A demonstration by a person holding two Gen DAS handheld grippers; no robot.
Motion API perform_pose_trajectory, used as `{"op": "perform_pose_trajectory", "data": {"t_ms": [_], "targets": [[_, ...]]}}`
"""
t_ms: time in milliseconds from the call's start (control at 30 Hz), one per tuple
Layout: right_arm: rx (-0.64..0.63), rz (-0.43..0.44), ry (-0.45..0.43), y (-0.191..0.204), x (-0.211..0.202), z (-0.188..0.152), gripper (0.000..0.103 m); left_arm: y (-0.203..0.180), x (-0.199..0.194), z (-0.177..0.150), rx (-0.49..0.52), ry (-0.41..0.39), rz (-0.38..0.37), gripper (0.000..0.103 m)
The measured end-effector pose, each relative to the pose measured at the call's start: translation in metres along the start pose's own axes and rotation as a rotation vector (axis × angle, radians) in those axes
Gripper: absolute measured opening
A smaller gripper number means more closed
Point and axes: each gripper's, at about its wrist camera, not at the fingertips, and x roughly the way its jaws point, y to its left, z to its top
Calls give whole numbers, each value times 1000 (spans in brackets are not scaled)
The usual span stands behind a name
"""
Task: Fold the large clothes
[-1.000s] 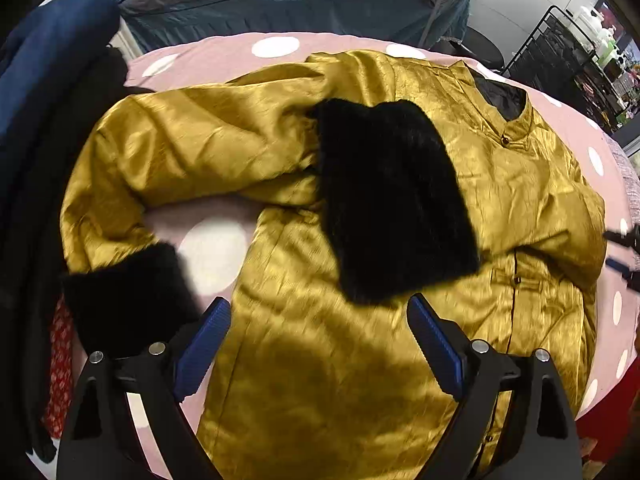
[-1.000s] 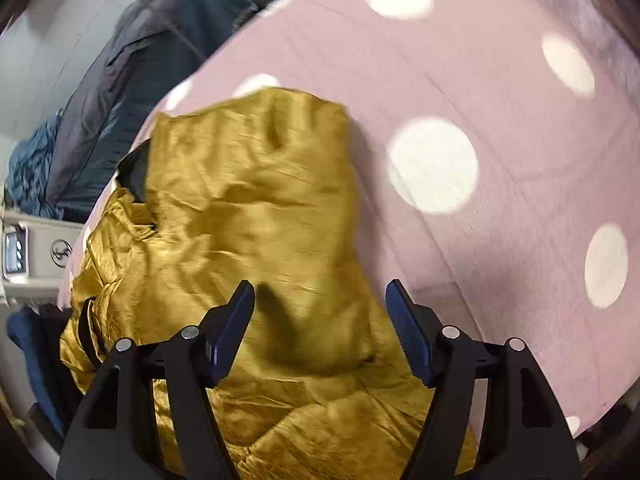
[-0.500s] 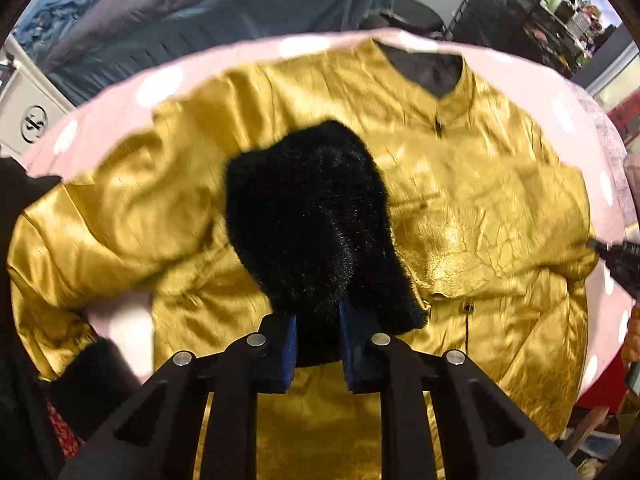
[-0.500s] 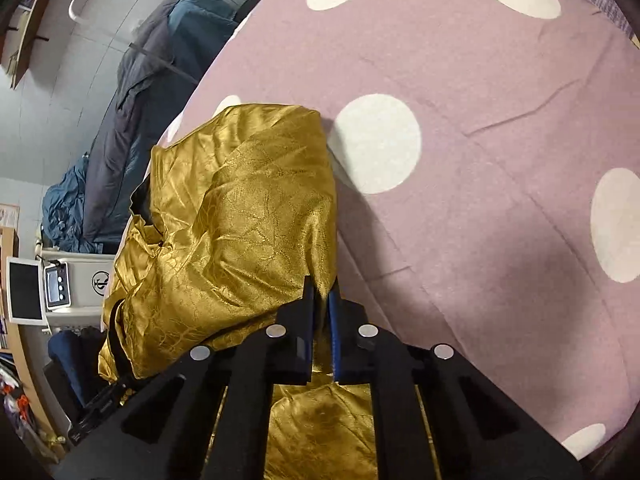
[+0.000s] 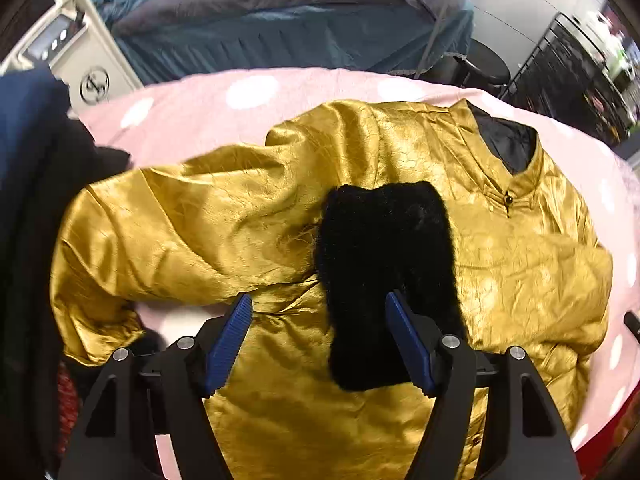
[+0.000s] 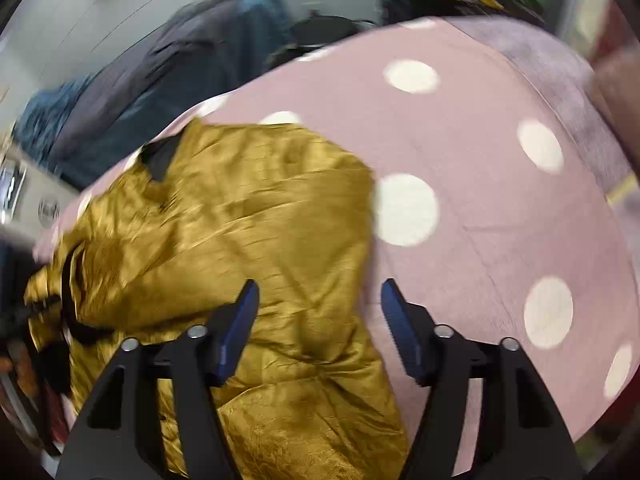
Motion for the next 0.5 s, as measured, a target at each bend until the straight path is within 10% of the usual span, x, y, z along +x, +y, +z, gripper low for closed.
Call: {"op": "perform_pose_trajectory", "data": {"t_ms": [167, 500], "targets": [[-203, 7, 54, 49, 20, -14, 70, -24, -10, -25, 94, -43, 1, 76], [-295, -120, 285, 68, 105, -33, 81, -64, 75, -46, 238, 227, 99, 76]]}}
